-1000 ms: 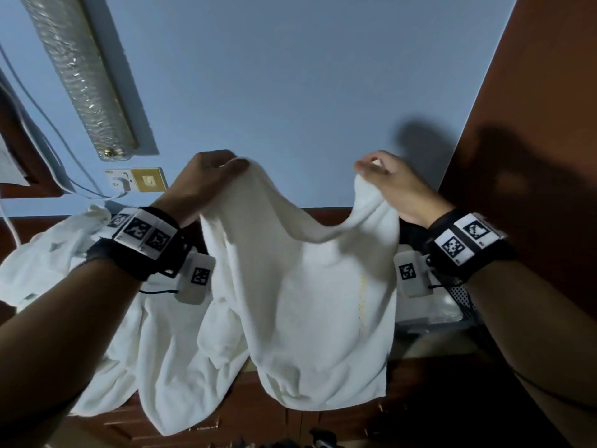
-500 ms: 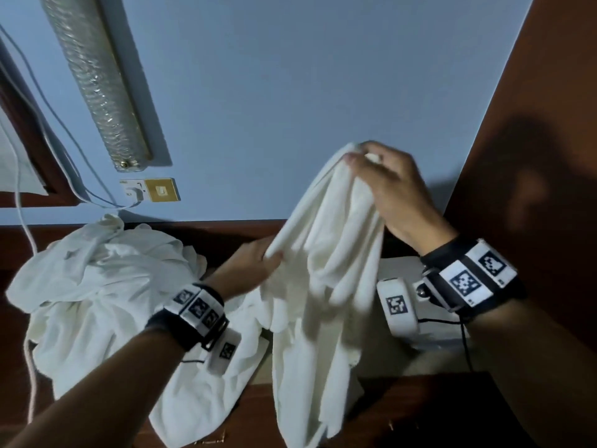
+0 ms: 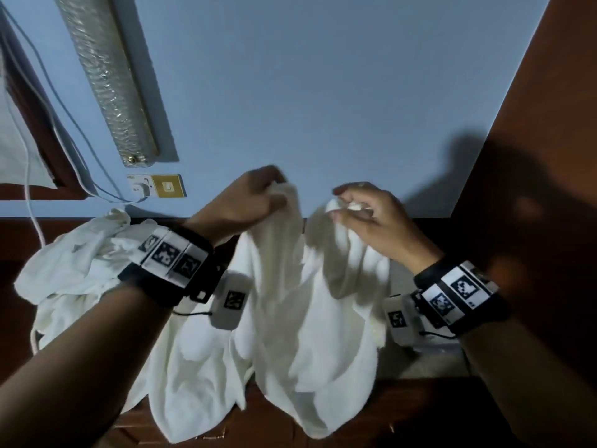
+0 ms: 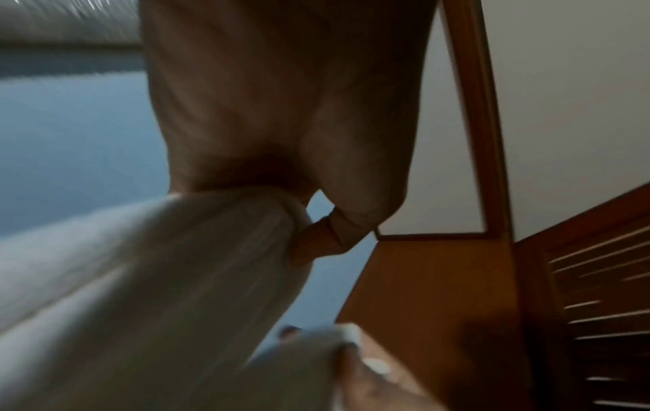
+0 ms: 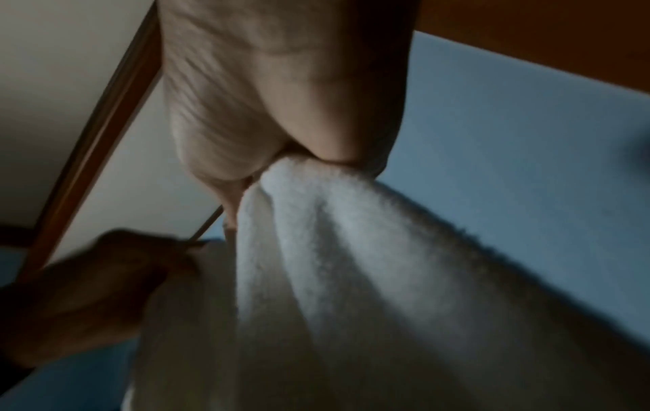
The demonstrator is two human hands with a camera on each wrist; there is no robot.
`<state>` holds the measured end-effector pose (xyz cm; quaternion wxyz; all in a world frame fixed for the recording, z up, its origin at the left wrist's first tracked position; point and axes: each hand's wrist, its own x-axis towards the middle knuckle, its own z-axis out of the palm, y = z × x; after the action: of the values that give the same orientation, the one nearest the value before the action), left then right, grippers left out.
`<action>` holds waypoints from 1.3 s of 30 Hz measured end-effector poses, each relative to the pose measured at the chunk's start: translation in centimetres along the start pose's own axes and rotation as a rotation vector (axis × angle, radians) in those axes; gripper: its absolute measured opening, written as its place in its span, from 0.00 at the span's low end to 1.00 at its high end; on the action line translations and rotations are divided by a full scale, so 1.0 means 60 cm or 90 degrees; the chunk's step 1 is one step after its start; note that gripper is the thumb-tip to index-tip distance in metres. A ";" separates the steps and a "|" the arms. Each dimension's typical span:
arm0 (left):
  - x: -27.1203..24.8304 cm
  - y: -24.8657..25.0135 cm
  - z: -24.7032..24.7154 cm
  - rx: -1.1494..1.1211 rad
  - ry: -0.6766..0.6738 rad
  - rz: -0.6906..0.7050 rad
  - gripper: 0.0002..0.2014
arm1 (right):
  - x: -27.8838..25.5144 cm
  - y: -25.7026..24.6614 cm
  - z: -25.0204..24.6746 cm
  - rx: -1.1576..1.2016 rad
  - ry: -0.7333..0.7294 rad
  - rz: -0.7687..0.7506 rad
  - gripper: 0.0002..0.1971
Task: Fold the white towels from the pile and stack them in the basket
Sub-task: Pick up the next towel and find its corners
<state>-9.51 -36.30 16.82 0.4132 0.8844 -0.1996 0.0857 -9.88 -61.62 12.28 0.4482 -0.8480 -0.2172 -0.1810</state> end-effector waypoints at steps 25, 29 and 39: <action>-0.165 -0.439 -0.052 0.190 0.203 -0.455 0.16 | 0.044 0.168 -0.112 -0.127 0.340 0.256 0.13; -0.132 -0.397 -0.071 0.096 0.259 -0.416 0.13 | 0.025 0.184 -0.077 -0.179 0.192 0.303 0.12; -0.049 -0.044 0.000 -0.078 0.109 -0.019 0.02 | 0.003 -0.019 0.059 -0.087 -0.201 0.103 0.24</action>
<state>-11.04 -33.91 14.06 0.4836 0.8496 -0.1549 0.1425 -9.95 -58.04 11.25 0.3627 -0.9092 -0.2033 -0.0234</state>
